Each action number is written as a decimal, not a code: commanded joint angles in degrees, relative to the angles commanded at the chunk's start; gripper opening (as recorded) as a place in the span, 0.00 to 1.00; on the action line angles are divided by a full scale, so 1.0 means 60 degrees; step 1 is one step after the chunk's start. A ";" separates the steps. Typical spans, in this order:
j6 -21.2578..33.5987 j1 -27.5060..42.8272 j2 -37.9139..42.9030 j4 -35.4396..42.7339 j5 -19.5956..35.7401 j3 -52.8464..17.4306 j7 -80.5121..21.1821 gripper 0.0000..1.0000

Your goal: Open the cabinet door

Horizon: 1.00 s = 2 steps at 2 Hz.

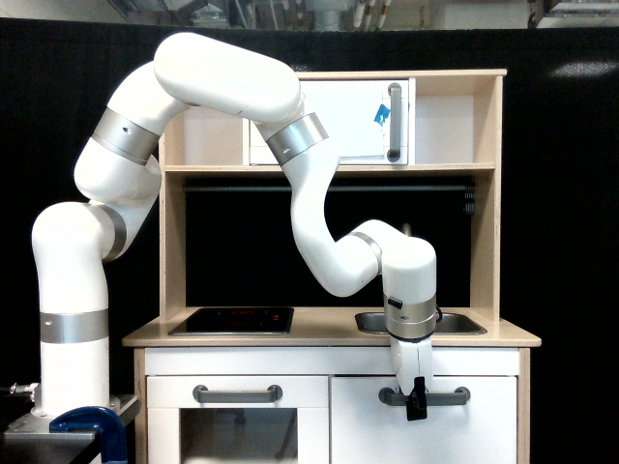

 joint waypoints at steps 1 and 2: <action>-0.0088 0.0043 0.0229 0.0284 -0.0141 0.0146 0.0265 1.00; -0.0355 -0.0116 0.0354 0.0173 -0.0087 0.0407 0.0160 0.00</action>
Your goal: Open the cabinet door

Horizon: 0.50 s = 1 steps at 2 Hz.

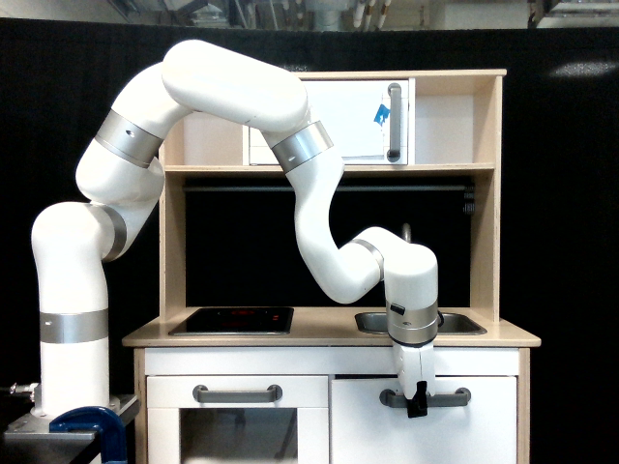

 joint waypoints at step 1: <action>0.0136 -0.0280 -0.0209 -0.0173 -0.0129 0.0027 -0.0084 0.00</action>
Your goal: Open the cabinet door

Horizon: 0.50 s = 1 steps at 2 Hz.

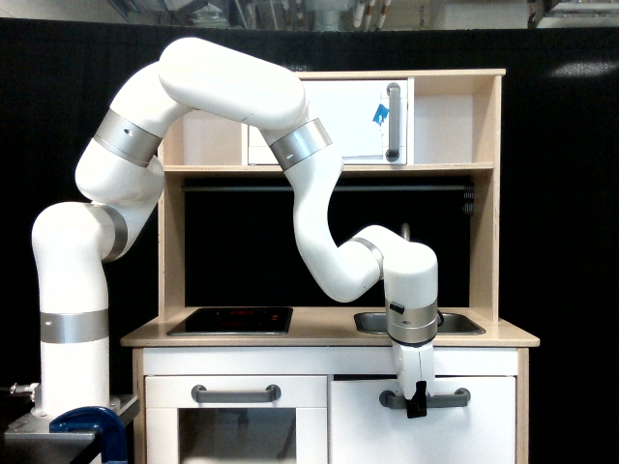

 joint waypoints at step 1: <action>0.0230 -0.0434 0.0078 0.0128 -0.0256 -0.0023 -0.0168 0.00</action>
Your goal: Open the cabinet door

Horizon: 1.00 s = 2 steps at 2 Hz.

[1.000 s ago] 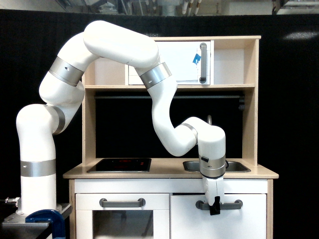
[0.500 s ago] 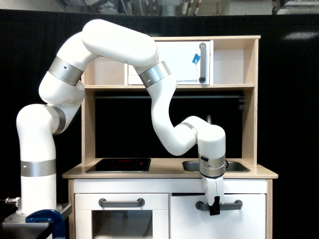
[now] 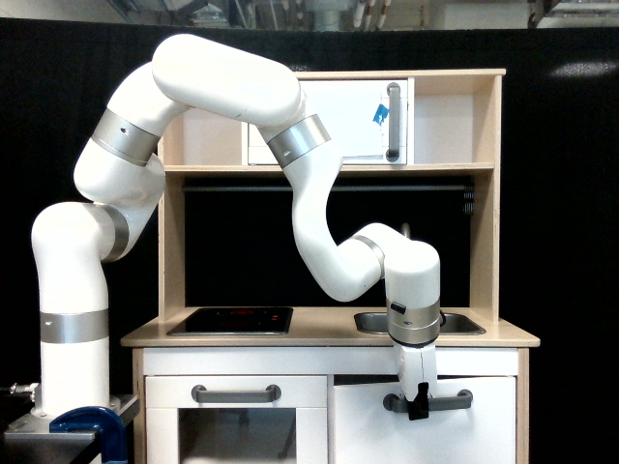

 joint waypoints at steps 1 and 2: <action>0.0403 -0.0519 0.0175 0.0379 -0.0432 -0.0074 -0.0085 0.00; 0.0740 -0.0904 0.0761 0.1189 -0.0882 -0.0118 -0.0051 0.00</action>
